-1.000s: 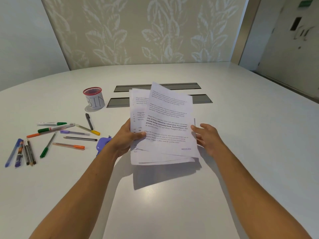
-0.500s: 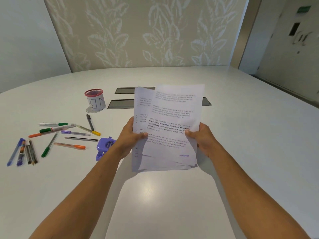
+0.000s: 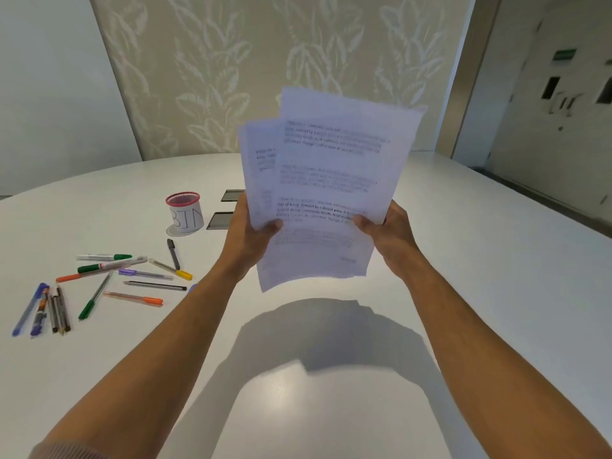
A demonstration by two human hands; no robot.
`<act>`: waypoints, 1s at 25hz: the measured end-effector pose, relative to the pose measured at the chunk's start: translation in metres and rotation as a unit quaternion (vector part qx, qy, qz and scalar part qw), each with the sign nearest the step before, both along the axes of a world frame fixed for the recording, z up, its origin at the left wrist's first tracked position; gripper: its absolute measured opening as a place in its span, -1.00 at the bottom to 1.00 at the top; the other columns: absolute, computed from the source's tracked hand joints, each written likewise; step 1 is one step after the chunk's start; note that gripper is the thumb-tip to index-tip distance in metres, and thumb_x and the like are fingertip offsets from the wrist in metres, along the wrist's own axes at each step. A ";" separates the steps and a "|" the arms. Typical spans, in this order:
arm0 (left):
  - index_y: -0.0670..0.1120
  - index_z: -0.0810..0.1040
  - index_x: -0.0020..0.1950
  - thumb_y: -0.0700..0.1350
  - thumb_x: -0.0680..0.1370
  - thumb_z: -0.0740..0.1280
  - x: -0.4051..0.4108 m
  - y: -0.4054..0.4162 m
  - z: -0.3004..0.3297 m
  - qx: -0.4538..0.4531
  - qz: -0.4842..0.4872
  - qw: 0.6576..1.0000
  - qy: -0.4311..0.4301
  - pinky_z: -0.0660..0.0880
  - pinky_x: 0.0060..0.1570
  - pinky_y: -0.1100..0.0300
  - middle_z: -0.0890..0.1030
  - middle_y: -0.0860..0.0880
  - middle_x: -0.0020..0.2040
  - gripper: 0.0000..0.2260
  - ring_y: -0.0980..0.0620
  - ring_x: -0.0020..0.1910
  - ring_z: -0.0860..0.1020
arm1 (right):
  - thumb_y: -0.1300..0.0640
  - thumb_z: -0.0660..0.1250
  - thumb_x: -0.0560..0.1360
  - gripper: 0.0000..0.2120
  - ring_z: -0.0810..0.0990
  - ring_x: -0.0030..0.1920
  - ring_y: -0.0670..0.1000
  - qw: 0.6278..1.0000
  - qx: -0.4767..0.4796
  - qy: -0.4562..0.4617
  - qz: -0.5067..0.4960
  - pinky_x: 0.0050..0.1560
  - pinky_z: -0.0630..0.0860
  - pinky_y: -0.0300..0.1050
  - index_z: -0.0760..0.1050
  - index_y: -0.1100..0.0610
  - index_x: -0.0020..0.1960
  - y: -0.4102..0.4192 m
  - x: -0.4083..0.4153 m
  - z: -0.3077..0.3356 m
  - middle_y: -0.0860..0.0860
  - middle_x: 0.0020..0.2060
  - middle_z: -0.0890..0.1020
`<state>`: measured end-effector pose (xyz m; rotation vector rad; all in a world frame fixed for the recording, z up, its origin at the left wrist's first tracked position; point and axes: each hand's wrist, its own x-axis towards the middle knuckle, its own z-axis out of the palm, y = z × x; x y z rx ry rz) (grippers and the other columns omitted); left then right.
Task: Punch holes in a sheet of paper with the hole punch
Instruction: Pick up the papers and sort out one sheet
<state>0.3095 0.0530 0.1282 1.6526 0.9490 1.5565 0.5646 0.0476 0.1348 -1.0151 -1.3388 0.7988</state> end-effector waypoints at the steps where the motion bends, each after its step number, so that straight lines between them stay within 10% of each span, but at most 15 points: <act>1: 0.02 0.35 0.32 -0.17 0.50 0.44 0.000 -0.001 -0.002 -0.006 -0.003 1.000 -0.011 0.61 -0.12 0.23 0.56 0.06 0.15 -0.54 0.13 0.08 0.60 | 0.29 0.40 0.49 -0.71 0.66 0.06 0.05 1.000 0.004 0.001 0.007 0.05 0.61 -0.01 0.53 -0.02 0.11 0.000 0.000 -0.002 0.00 0.07 0.67; 9: 0.00 0.40 0.29 -0.20 0.49 0.44 0.010 0.002 -0.017 -0.071 -0.012 0.995 -0.076 0.64 -0.07 -0.01 0.62 0.01 0.10 -0.58 -0.10 0.05 0.64 | 0.33 0.30 0.54 -0.73 0.66 -0.11 -0.19 1.000 -0.009 -0.018 0.009 -0.14 0.61 -0.24 0.50 0.13 0.20 -0.005 -0.007 -0.024 -0.43 -0.19 0.59; 18: -0.05 0.42 0.24 -0.17 0.50 0.41 0.019 0.002 -0.011 -0.077 -0.019 0.993 -0.092 0.63 -0.19 0.11 0.64 -0.05 0.09 -0.66 -0.07 -0.04 0.67 | 0.30 0.34 0.47 -0.68 0.66 0.01 0.04 0.999 -0.034 0.014 -0.006 -0.06 0.65 -0.05 0.43 0.07 0.18 -0.003 -0.016 -0.020 -0.05 0.07 0.63; 25: -0.10 0.48 0.12 -0.19 0.36 0.31 0.033 -0.009 -0.029 -0.091 0.026 0.993 -0.065 0.58 -0.25 0.20 0.63 -0.10 0.01 -0.67 -0.05 -0.08 0.62 | 0.39 0.27 0.45 -0.63 0.61 -0.03 0.00 0.996 -0.074 0.020 -0.043 -0.32 0.52 -0.35 0.40 -0.01 0.12 -0.007 -0.025 -0.040 0.00 0.02 0.60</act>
